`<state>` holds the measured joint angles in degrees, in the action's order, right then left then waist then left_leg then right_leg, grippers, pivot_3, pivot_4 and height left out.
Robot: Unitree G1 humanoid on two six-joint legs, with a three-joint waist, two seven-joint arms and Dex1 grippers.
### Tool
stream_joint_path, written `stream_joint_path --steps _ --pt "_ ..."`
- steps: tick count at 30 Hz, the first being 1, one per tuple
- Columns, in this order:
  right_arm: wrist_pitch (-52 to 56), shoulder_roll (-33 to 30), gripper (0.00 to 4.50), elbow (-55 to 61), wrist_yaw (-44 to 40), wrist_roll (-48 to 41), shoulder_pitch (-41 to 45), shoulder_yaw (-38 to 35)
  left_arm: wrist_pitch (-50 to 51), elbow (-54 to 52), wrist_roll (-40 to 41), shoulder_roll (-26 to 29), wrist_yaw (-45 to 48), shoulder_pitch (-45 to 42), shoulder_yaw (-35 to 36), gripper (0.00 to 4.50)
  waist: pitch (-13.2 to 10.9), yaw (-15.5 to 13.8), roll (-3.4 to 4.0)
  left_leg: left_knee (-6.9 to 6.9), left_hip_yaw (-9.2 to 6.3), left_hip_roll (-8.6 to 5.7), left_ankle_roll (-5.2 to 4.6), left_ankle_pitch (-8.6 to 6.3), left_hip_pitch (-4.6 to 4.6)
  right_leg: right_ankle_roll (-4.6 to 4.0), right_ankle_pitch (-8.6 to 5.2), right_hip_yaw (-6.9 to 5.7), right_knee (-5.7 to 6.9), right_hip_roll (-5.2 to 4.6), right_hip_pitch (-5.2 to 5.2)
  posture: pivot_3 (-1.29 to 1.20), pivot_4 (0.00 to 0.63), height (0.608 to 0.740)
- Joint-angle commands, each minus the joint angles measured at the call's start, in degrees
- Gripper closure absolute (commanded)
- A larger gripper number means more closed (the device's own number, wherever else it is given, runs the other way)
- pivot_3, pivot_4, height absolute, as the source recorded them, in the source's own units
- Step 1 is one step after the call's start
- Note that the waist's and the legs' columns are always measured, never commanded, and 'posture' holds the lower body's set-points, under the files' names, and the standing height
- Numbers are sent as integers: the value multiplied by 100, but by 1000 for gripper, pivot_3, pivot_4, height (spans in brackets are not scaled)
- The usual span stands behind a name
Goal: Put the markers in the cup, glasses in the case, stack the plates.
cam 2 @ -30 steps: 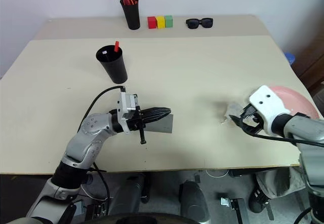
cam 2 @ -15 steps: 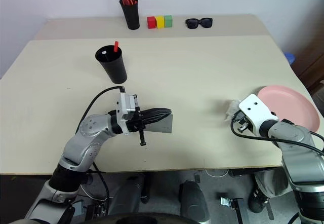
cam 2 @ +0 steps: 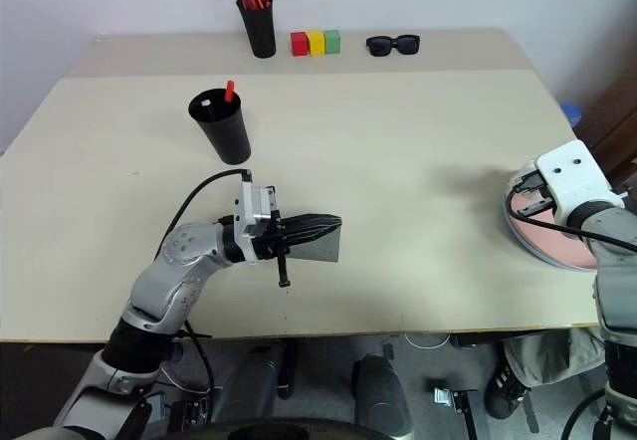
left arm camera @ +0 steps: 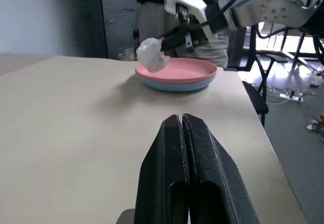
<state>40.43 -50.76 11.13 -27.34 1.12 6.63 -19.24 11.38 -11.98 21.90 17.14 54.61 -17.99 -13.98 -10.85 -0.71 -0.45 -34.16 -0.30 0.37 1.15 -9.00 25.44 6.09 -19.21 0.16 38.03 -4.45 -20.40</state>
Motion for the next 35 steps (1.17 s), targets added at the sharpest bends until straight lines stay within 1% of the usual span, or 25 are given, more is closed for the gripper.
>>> stream_joint_path --steps 1,2,5,7,10,15,16,18,21,23,27,29,32,35 --pt "-25 -181 2291 2 117 178 105 -43 -165 -102 -7 -37 -43 -31 19 4500 1 9 1 0 0 0 0 0 0 0 0 0 1 0 0 0 150 740" --pt "-45 -192 1666 -20 126 200 151 -16 -172 -101 -12 -38 -57 -21 25 4500 1 18 2 0 0 1 0 0 -1 0 0 0 1 1 0 0 150 740" --pt "-157 -272 184 -54 188 380 240 153 -207 -120 -26 -1 -105 59 77 4500 1 25 3 0 -1 3 0 0 -2 0 0 0 2 3 -1 0 150 740" --pt "-241 -289 184 -64 138 370 316 234 -234 -109 -39 16 -186 91 143 4500 1 29 3 0 0 2 0 0 -1 0 0 1 2 3 -1 0 150 740" --pt "-508 -135 184 109 -104 58 508 274 -299 -46 -66 80 -452 126 417 4500 1 28 3 0 0 2 0 0 -2 1 0 1 2 3 -1 0 150 740" --pt "-1028 324 184 562 -730 -770 804 403 -223 -55 -78 363 -1067 353 1178 4500 0 53 0 1 -2 5 0 0 -1 2 1 0 2 6 -2 0 150 740" --pt "-1058 503 184 638 -892 -990 892 551 -223 -125 -104 538 -1249 573 1541 4500 -1 77 -1 1 -2 5 0 0 -1 2 1 0 2 6 -1 0 150 740" --pt "-1130 686 184 604 -1105 -1203 1021 737 -185 -219 -148 748 -1519 828 1944 4500 -1 134 -2 3 -3 8 0 -1 -2 2 1 0 3 6 -1 0 150 740" --pt "-1448 1134 184 214 -1329 -1456 1400 1098 -109 -392 -347 1131 -1968 1460 2672 4500 -3 164 -4 4 -3 10 0 -1 -2 2 1 -1 3 5 -3 0 150 740" --pt "-1591 1352 184 -100 -1489 -1545 1668 1283 -81 -553 -411 1259 -2164 1785 2978 4500 -3 157 -4 4 -1 10 0 -1 -3 1 1 1 3 2 -3 0 150 740" --pt "-1830 1611 184 -769 -1758 -1626 2122 1512 60 -856 -415 1283 -2464 2100 3216 4500 -4 90 -10 2 0 7 1 -1 -2 -2 0 -4 0 -13 0 0 150 740" --pt "-2001 1807 184 -1244 -1847 -1532 2421 1753 154 -1197 -384 1202 -2610 2400 3317 4500 -2 79 -14 2 1 7 2 -2 -2 -10 -3 -3 -4 -22 1 0 150 740" --pt "-2224 1927 184 -1634 -1934 -1449 2639 1905 246 -1482 -380 1122 -2745 2596 3285 4500 -2 103 -14 7 3 11 3 -3 -2 -23 -8 1 -7 -24 -3 0 150 740" --pt "-2346 1980 184 -1890 -1940 -1432 2764 1943 271 -1502 -426 1079 -2807 2610 3220 4500 -2 109 -14 12 3 12 3 -3 0 -22 -8 3 -6 -23 -5 0 150 740"
